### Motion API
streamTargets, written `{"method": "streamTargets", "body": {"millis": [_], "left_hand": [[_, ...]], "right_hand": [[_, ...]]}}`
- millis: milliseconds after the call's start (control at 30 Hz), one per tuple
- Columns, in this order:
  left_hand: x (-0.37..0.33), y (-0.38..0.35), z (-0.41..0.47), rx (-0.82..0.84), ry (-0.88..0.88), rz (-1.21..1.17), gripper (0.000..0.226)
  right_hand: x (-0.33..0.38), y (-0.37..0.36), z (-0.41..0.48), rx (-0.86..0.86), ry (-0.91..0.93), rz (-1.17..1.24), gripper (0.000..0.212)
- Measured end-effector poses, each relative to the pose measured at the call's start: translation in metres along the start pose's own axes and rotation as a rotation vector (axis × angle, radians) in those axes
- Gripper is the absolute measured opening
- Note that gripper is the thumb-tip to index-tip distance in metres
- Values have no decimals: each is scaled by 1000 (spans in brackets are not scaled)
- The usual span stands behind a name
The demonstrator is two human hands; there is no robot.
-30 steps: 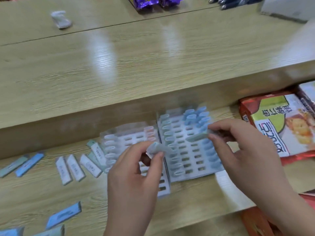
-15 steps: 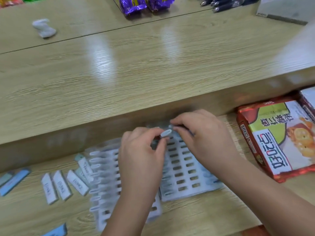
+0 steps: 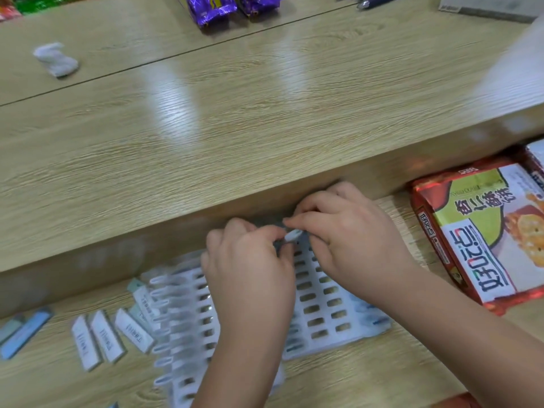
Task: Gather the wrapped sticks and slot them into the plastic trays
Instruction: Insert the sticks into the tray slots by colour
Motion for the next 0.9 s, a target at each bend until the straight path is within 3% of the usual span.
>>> {"method": "streamTargets", "body": {"millis": [133,300,400,567,767,900], "left_hand": [[-5,-3,-2,-6,-10,-8,12],[1,-4,-1,-39,7,-92,12],[1,-5,0,1,2,-63,14],[16,11,-6,-2,-70,-141,22],[46,25,-20,-5,-89,-86,21],[63,45,-34,-68,-198,-108,19]], "right_hand": [[1,-3,-3,51,10,15,43],[-3,0,-6,-47,26,108,18],[-4,4,-9,-105,18,126,16],[0,1,-11,-17,64,62,10],[7,1,-6,58,40,-50,22],[39,5,-2,-43,64,-55,26]]}}
Point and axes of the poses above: each hand's wrist, its own z-axis towards the middle knuckle, its own y-axis out of the back of the hand, x = y × z, the point moved 7 cm from there along z, towards the middle knuckle, and after that the axes turned 9 degrees about y, right-handed, at the moved point
